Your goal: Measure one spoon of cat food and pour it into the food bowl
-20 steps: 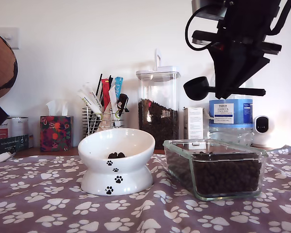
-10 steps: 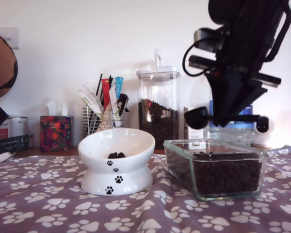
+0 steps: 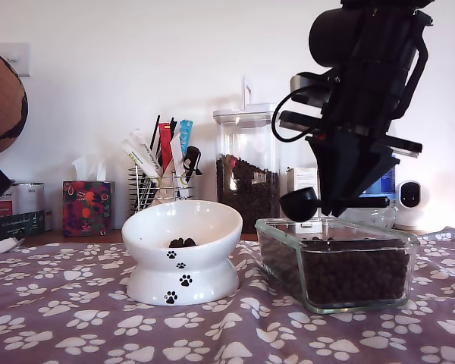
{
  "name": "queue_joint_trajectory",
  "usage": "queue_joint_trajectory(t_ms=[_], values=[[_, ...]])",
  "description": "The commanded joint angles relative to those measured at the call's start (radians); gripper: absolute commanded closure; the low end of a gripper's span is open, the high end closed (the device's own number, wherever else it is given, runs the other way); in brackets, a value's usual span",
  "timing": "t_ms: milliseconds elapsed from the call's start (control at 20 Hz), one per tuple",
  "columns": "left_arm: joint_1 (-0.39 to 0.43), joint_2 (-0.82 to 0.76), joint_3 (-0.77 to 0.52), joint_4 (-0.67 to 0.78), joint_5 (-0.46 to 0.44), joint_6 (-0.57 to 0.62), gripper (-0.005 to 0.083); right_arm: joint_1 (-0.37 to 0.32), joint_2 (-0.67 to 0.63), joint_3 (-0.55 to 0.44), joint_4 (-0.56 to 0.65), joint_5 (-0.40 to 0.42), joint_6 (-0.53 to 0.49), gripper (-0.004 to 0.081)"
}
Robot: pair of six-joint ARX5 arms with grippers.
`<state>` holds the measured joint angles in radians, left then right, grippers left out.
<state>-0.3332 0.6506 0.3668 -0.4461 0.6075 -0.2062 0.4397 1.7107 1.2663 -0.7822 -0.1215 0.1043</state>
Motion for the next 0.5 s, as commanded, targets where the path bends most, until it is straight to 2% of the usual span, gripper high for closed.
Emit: queue_joint_trajectory(t_ms=[0, 200, 450], values=[[-0.003, 0.004, -0.003, 0.003, 0.000, 0.005, 0.0792, -0.006, 0.052, 0.000, -0.017, -0.003, 0.002, 0.0783], [-0.003, 0.004, -0.003, 0.000, 0.000, 0.005, 0.0792, -0.013, 0.071, 0.000, -0.064, -0.003, 0.002, 0.0782], [-0.003, 0.004, -0.003, -0.001, 0.000, 0.005, 0.0793, -0.018, 0.071, 0.000, -0.060, -0.003, 0.001, 0.0781]])
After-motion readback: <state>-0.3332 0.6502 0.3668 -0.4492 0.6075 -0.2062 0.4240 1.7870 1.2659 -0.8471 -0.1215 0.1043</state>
